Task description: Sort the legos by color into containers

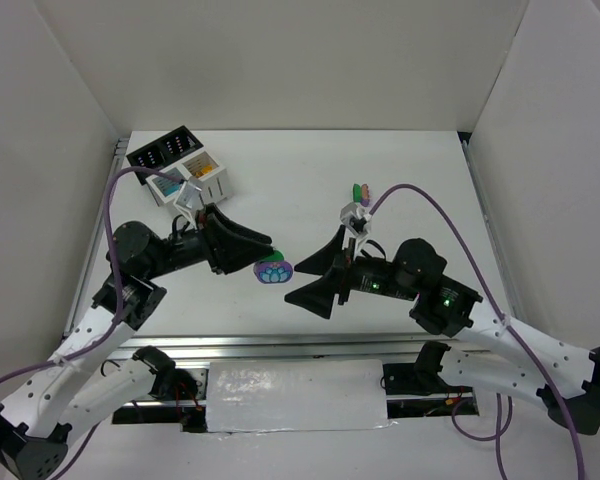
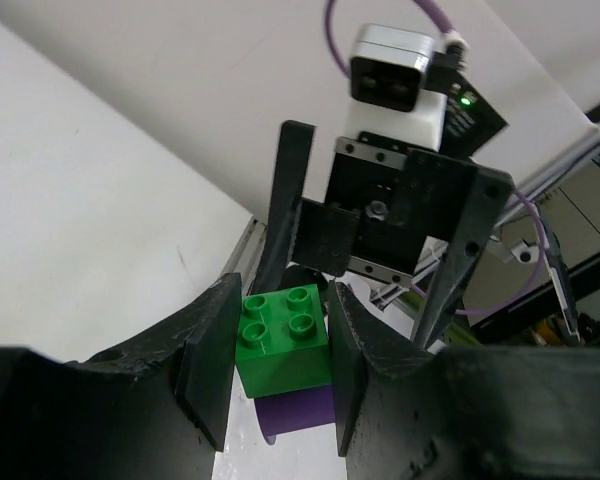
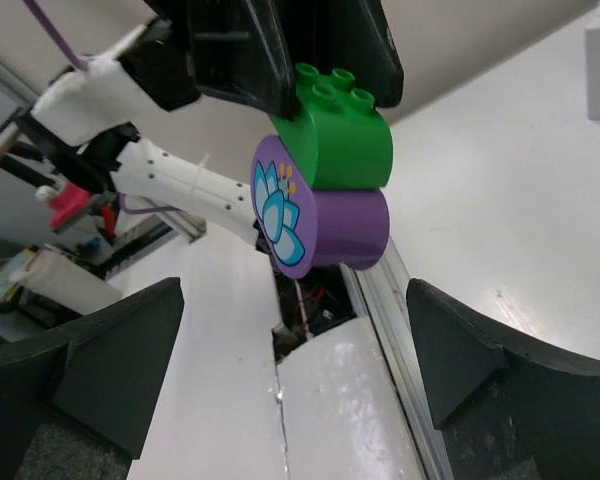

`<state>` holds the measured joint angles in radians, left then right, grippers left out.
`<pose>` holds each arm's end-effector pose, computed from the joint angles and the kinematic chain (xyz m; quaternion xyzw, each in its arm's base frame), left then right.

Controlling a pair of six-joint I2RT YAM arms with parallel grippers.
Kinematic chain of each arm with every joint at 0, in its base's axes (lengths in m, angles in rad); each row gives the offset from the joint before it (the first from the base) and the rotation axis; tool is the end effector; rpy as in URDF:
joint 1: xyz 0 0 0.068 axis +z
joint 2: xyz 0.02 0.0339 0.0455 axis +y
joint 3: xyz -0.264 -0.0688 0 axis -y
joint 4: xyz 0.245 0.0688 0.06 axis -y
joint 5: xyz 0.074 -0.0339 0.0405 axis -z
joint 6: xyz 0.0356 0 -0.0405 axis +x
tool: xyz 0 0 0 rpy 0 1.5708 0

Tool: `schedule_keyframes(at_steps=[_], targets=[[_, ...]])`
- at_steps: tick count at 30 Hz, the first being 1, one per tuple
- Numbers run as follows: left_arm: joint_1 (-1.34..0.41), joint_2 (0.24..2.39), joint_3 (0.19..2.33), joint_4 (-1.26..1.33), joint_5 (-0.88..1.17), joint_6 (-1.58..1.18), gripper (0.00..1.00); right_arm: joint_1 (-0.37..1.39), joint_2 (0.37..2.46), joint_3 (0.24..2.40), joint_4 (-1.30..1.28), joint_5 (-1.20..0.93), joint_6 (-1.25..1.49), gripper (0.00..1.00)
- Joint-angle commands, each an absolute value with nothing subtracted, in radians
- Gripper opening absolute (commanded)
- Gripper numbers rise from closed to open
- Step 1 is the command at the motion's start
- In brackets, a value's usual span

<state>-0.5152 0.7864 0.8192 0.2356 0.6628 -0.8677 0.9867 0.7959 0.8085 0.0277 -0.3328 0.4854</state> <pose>0.1413 -0.1052 0.3954 0.1543 0.6097 -0.6315 0.4536 0.0935 0.1625 0.3695 -0.2852 0.6322 0.5625 0.4501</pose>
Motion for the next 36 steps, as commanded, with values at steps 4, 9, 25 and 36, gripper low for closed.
schedule_keyframes(at_steps=[4,9,25,36], targets=[[-0.518,0.761,0.769,0.511,0.781,-0.926,0.0,0.977,0.85,0.856,0.205,-0.451,0.578,0.97],[-0.519,0.752,0.747,0.534,0.784,-0.93,0.0,0.977,0.926,0.905,0.239,-0.466,0.627,0.7],[-0.518,0.758,0.805,0.368,0.733,-0.841,0.0,0.966,0.931,0.913,0.181,-0.477,0.555,0.0],[-0.518,0.822,1.02,-0.055,0.251,-0.671,0.0,0.966,0.965,0.871,0.097,-0.491,0.499,0.0]])
